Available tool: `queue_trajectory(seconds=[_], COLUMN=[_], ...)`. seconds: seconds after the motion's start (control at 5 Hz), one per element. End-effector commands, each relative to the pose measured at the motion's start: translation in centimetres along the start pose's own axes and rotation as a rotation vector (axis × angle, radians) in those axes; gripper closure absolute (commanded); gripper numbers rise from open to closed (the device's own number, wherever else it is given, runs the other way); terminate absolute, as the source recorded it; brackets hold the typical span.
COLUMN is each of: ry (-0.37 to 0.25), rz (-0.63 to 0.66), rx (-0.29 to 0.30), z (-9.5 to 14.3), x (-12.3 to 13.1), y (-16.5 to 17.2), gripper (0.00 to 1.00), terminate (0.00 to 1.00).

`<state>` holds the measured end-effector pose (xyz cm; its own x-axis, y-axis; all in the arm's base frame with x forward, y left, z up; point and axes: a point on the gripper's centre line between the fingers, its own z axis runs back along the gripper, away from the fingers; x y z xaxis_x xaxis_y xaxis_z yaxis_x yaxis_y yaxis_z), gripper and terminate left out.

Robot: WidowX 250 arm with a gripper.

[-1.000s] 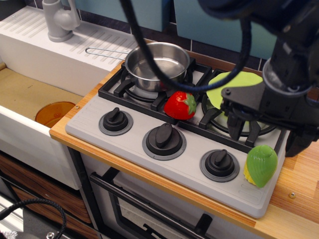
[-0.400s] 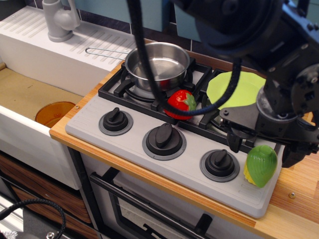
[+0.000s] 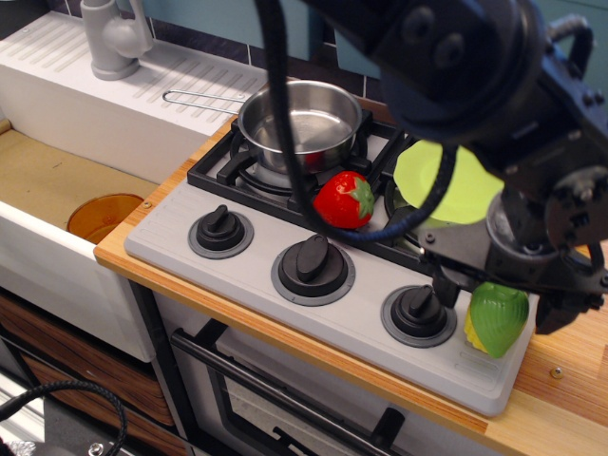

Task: Put corncob on plate and strawberry in pot or pan on stove

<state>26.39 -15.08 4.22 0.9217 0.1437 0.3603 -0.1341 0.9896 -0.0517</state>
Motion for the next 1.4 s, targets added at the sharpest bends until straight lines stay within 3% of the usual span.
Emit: queue_trajectory(seconds=[0.0, 0.4, 0.6, 1.0, 1.2], ry=[-0.021, 0.015, 0.058, 0.115, 0.123], rz=[0.005, 0.005, -0.008, -0.069, -0.100], rx=[-0.007, 0.005, 0.020, 0.020, 0.003], z=[-0.4, 1.1, 3.8, 6.5, 6.0], x=[-0.1, 0.5, 2.0, 6.8, 9.0], y=[-0.7, -0.9, -0.3, 2.1, 3.5], gripper=[1.00, 1.00, 1.00, 1.00, 1.00], terminate=[0.00, 0.00, 0.00, 0.00, 0.00])
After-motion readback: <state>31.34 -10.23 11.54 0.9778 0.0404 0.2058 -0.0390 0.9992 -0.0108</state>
